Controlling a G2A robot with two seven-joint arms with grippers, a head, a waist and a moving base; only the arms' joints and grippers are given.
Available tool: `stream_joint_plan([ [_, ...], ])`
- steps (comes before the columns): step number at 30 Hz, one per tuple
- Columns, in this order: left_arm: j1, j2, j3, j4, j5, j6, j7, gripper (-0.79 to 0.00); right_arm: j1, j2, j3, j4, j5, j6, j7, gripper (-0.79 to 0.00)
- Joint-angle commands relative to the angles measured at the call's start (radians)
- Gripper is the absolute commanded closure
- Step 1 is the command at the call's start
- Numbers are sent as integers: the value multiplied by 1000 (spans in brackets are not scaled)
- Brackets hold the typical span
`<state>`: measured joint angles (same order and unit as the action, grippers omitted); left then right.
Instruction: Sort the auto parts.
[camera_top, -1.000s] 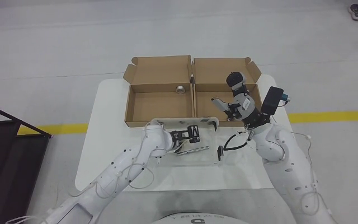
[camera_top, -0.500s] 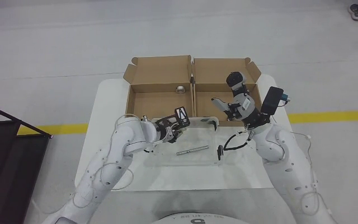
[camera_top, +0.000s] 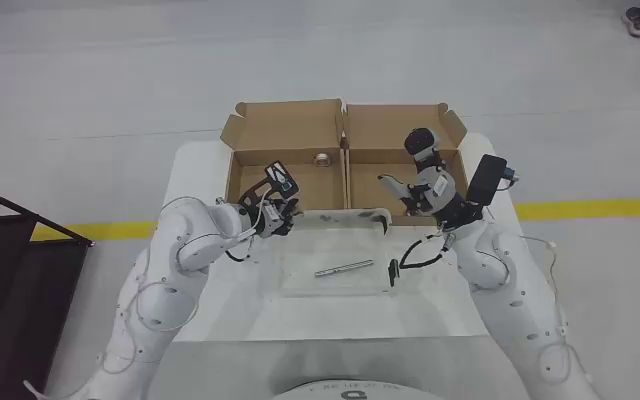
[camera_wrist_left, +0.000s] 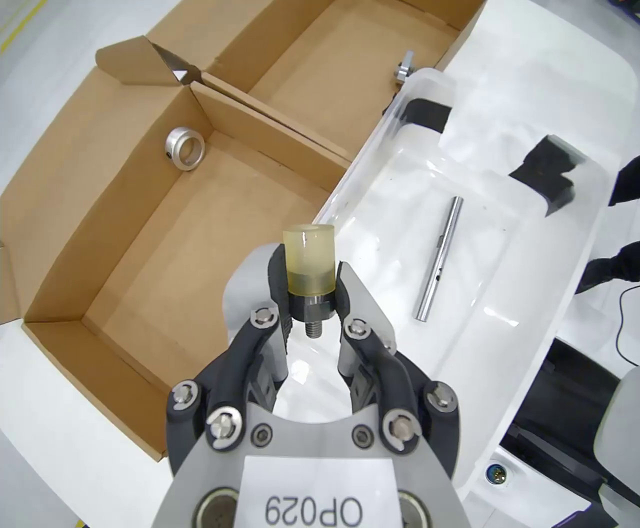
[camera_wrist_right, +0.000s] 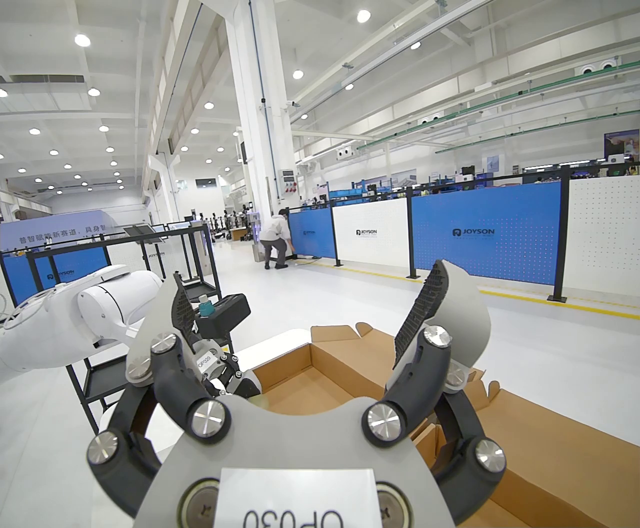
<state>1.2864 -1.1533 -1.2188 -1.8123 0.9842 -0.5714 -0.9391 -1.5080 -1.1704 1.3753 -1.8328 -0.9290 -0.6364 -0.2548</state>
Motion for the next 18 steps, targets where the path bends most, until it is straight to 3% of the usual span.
stream_joint_plan([
  [1, 3, 0, 0, 1, -9, 3, 9, 0, 0, 0, 0, 0, 0, 0, 0, -785],
  [3, 16, 1, -18, 20, -102, 2, 43, 0, 0, 0, 0, 0, 0, 0, 0, -785],
  [5, 20, 5, -52, 52, -317, -46, 35, 0, 0, 0, 0, 0, 0, 0, 0, -785],
  [11, -3, 39, -191, 136, -901, -176, -113, 0, 0, 0, 0, 0, 0, 0, 0, -785],
  [18, -10, 79, -235, 155, -1149, -203, -107, 0, 0, 0, 0, 0, 0, 0, 0, -785],
])
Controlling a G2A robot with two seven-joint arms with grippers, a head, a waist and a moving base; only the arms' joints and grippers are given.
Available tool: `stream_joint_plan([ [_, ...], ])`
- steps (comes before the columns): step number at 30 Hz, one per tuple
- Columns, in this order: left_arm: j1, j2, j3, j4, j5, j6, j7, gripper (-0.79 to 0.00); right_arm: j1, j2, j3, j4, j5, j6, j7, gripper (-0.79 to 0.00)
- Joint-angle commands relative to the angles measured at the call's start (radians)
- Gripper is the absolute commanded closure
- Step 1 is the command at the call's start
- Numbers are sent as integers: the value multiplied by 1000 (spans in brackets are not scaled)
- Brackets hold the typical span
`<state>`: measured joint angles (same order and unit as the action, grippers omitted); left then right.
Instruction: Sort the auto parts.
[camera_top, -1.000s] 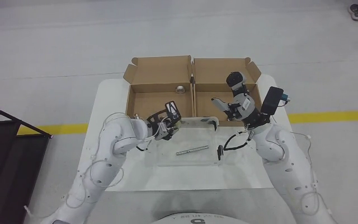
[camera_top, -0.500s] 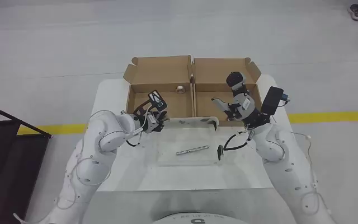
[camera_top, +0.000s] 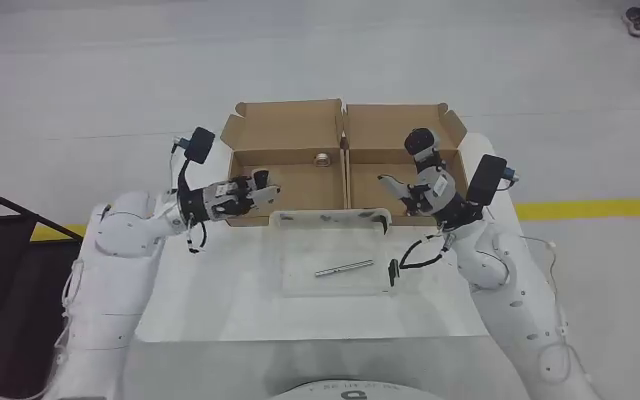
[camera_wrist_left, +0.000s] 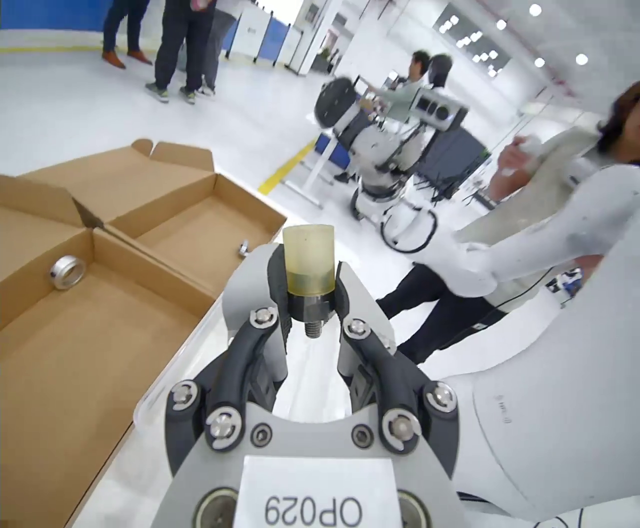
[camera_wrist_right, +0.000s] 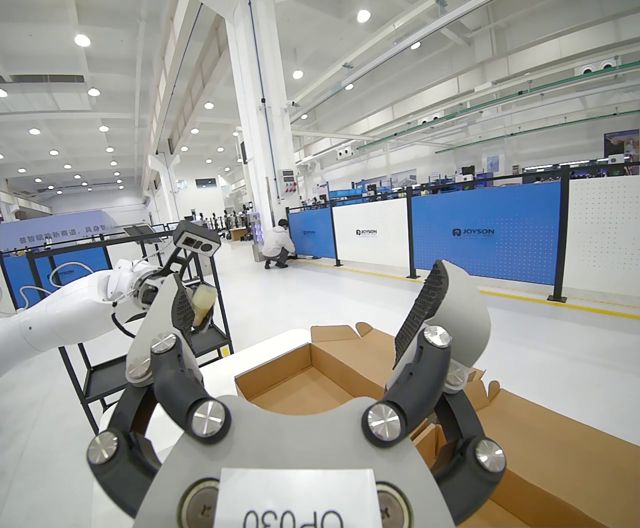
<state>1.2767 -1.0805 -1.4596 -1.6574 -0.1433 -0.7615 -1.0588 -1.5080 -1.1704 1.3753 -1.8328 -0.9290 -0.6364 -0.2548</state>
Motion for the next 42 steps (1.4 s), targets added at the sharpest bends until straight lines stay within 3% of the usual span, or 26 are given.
stream_joint_plan([
  [1, -2, 12, 11, 4, -24, -22, 22, 0, 0, 0, 0, 0, 0, 0, 0, -785],
  [8, -25, 48, 83, 28, -77, -110, 111, 0, 0, 0, 0, 0, 0, 0, 0, -785],
  [15, -44, 93, 104, 9, -52, -179, 179, 0, 0, 0, 0, 0, 0, 0, 0, -785],
  [17, -43, 105, 69, -36, 24, -251, 251, 0, 0, 0, 0, 0, 0, 0, 0, -785],
  [20, -3, 108, -18, -162, 127, -251, 286, 0, 0, 0, 0, 0, 0, 0, 0, -785],
  [23, 50, 101, -85, -208, 276, -251, 425, 0, 0, 0, 0, 0, 0, 0, 0, -785],
  [29, 117, 96, -108, -260, 616, -251, 713, 0, 0, 0, 0, 0, 0, 0, 0, -785],
  [35, 156, 106, -77, -261, 879, -251, 990, 0, 0, 0, 0, 0, 0, 0, 0, -785],
  [42, 172, 135, -43, -236, 1040, -251, 1186, 0, 0, 0, 0, 0, 0, 0, 0, -785],
])
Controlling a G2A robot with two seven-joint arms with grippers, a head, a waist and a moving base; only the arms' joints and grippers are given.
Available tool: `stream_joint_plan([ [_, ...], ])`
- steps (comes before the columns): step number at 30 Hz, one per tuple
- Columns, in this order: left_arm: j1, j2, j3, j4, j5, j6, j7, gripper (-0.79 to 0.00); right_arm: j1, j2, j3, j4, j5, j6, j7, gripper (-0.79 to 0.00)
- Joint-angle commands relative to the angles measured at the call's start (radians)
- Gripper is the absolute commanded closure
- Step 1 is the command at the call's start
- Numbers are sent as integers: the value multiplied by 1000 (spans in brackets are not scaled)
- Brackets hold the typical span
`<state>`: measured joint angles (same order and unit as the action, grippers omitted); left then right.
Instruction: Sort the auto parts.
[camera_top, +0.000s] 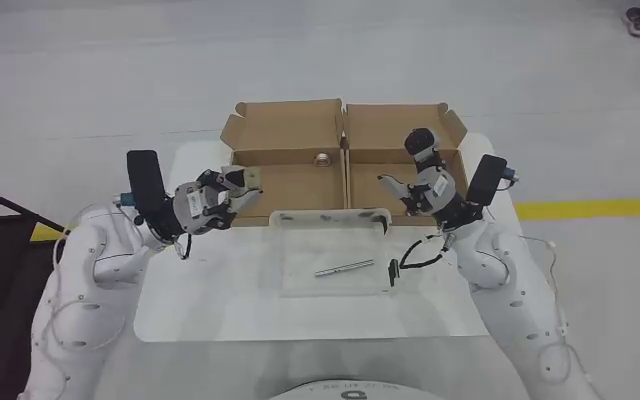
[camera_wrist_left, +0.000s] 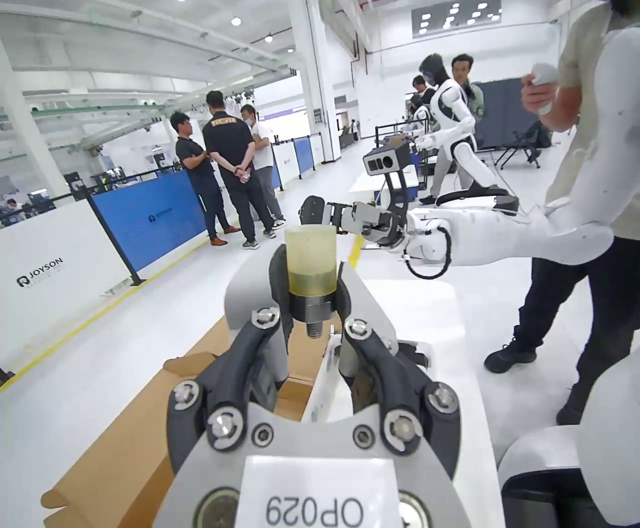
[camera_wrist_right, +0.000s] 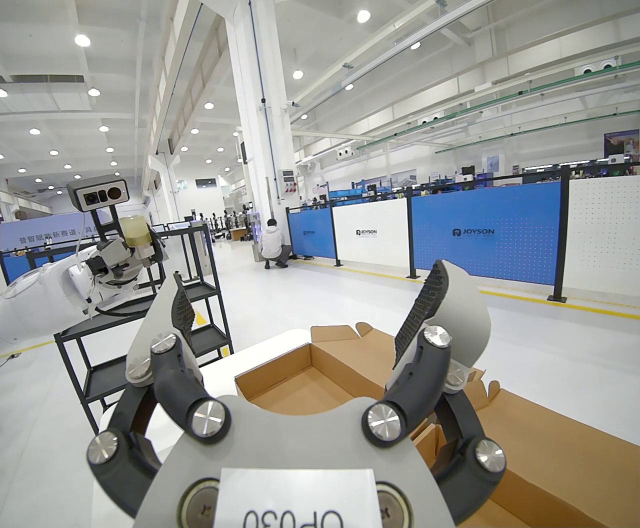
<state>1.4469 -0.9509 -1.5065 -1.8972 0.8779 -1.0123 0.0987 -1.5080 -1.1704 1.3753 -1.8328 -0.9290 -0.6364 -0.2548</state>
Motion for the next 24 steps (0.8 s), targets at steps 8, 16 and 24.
stream_joint_plan([
  [8, 14, 40, 6, 8, 105, 0, 152, 0, 0, 0, 0, 0, 0, 0, 0, -785],
  [16, -5, 68, 79, 88, -16, 5, -67, 0, 0, 0, 0, 0, 0, 0, 0, -785],
  [24, -201, 77, 285, 128, -693, 235, -719, 0, 0, 0, 0, 0, 0, 0, 0, -785],
])
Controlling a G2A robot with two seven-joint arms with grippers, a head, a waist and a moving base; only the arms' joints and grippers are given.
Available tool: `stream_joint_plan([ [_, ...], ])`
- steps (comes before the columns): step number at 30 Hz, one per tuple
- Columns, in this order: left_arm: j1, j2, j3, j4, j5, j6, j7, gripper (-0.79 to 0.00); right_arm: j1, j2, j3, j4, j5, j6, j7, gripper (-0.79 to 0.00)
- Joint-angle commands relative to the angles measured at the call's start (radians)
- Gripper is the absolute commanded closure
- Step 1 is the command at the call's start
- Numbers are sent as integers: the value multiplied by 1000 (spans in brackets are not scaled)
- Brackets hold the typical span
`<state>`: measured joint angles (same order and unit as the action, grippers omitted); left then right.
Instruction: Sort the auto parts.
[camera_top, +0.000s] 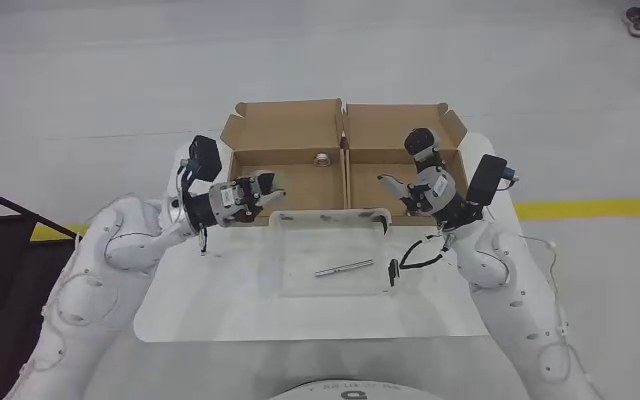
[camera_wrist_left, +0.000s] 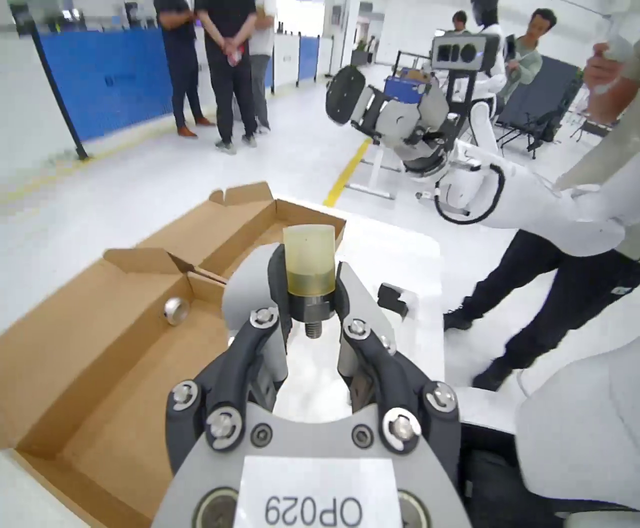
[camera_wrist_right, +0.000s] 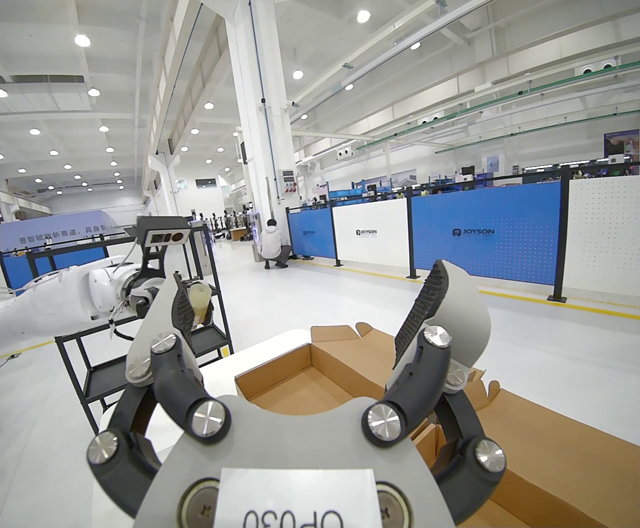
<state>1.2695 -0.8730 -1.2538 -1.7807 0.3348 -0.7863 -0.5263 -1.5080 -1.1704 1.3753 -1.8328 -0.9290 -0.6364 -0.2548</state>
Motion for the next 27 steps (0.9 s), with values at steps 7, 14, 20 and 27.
stream_joint_plan([
  [7, -135, -20, 169, 160, -785, 61, -311, 0, 0, 0, 0, 0, 0, 0, 0, -785],
  [14, -209, -56, 242, 335, -1262, 164, -489, 0, 0, 0, 0, 0, 0, 0, 0, -785],
  [20, -247, -83, 266, 418, -1334, 158, -548, 0, 0, 0, 0, 0, 0, 0, 0, -785],
  [27, -278, -90, 244, 448, -1104, 81, -522, 0, 0, 0, 0, 0, 0, 0, 0, -785],
])
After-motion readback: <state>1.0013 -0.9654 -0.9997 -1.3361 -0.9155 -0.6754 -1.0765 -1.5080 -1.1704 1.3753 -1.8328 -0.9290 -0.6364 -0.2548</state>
